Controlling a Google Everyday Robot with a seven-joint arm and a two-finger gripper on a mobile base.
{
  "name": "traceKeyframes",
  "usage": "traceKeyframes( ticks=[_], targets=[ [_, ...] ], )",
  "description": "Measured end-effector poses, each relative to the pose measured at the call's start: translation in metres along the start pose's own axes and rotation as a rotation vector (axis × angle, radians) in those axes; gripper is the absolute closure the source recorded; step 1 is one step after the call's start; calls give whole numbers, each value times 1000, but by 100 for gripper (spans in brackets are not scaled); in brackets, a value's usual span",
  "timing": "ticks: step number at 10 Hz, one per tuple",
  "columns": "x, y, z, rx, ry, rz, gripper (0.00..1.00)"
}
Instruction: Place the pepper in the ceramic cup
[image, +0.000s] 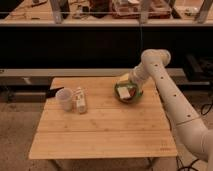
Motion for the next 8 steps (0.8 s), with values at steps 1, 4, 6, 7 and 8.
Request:
traceKeyframes(
  ticks=[1, 4, 6, 7, 8],
  targets=[
    [0, 0, 0, 0, 0, 0, 20],
    [-2, 0, 27, -2, -34, 14, 20],
    [3, -2, 62, -13, -56, 19, 20],
    [10, 0, 73, -21, -49, 23, 20],
    [17, 2, 82, -31, -46, 30, 20]
  ],
)
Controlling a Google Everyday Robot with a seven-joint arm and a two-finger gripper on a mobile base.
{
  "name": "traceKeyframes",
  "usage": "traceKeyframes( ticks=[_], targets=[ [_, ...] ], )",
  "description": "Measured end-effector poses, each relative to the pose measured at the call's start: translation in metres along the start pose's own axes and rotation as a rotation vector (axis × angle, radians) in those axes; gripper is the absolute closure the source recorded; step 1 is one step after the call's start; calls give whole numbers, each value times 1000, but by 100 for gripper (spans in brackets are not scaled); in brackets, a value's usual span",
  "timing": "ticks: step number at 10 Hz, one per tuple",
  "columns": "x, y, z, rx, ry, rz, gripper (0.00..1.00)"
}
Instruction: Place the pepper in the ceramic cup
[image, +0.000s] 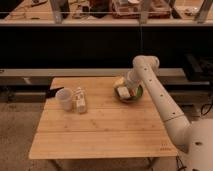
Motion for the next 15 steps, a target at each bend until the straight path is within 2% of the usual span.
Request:
traceKeyframes(
  ticks=[2, 6, 10, 13, 15],
  targets=[
    [7, 4, 11, -13, -7, 12, 20],
    [9, 9, 13, -17, -9, 21, 20],
    [24, 45, 40, -76, -32, 85, 20],
    [39, 56, 42, -84, -13, 138, 20],
    [49, 65, 40, -96, 1, 215, 20]
  ],
)
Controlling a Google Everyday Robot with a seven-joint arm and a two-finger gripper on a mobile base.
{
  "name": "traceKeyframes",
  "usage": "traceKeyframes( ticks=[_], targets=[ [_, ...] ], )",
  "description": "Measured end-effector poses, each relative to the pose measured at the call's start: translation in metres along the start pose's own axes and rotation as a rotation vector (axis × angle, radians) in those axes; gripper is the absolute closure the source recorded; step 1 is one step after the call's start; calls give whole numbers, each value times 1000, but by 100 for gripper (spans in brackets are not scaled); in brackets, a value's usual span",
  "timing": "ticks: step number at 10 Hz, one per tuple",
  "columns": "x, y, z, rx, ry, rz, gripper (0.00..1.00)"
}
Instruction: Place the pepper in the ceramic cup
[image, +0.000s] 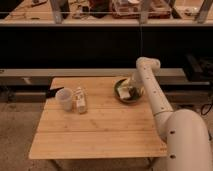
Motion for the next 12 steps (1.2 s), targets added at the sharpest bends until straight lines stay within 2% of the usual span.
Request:
traceKeyframes(
  ticks=[4, 5, 7, 8, 12],
  targets=[
    [5, -2, 5, -13, 7, 70, 20],
    [6, -4, 6, -11, 6, 81, 23],
    [4, -8, 11, -8, -4, 104, 41],
    [2, -9, 13, -8, -12, 111, 46],
    [-5, -10, 24, -8, -41, 136, 46]
  ],
)
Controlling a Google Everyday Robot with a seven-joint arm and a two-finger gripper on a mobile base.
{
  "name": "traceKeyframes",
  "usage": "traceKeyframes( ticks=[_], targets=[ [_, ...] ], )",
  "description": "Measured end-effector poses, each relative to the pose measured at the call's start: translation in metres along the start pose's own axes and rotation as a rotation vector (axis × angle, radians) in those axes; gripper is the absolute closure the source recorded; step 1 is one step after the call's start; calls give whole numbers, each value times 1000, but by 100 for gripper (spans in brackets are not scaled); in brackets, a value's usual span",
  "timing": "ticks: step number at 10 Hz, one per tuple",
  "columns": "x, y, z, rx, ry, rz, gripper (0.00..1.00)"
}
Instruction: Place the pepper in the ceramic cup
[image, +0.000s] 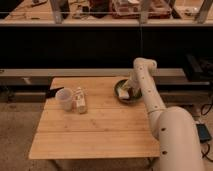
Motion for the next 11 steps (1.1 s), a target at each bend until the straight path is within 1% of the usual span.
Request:
traceKeyframes(
  ticks=[1, 2, 3, 6, 7, 9, 11],
  targets=[
    [0, -1, 0, 6, -6, 7, 46],
    [-1, -3, 0, 15, -12, 14, 49],
    [-1, -4, -1, 25, -19, 22, 56],
    [-2, -8, -3, 44, -31, 26, 85],
    [-1, -8, -5, 47, -32, 20, 91],
    [-3, -11, -7, 51, -34, 6, 91],
    [-6, -13, -7, 56, -45, -2, 91]
  ],
)
